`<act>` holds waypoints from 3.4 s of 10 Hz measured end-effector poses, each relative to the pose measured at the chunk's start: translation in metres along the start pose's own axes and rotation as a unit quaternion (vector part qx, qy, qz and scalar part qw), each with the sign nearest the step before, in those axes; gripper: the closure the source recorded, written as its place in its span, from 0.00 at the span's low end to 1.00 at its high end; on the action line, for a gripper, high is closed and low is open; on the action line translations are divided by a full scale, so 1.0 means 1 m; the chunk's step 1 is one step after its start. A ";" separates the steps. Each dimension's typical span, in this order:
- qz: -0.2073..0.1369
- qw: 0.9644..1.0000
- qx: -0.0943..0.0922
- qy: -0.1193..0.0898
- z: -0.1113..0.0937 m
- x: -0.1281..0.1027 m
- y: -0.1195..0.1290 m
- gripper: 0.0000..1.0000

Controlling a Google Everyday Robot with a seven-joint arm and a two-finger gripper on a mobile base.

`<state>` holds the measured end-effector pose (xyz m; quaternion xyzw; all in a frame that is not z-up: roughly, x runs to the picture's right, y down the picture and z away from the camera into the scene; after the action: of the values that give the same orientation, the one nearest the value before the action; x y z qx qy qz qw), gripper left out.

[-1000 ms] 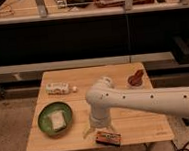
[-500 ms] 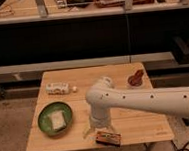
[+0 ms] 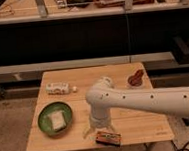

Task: Pick up the ceramic bowl

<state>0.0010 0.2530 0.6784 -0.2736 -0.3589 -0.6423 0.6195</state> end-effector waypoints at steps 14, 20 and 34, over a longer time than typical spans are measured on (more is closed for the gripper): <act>-0.075 0.968 0.035 0.235 -0.126 0.156 -0.045 0.20; -0.077 0.969 0.041 0.232 -0.120 0.157 -0.047 0.20; -0.083 0.958 0.246 0.119 0.019 0.204 -0.102 0.56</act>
<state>-0.1191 0.1430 0.8397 -0.0038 -0.4507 -0.6117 0.6501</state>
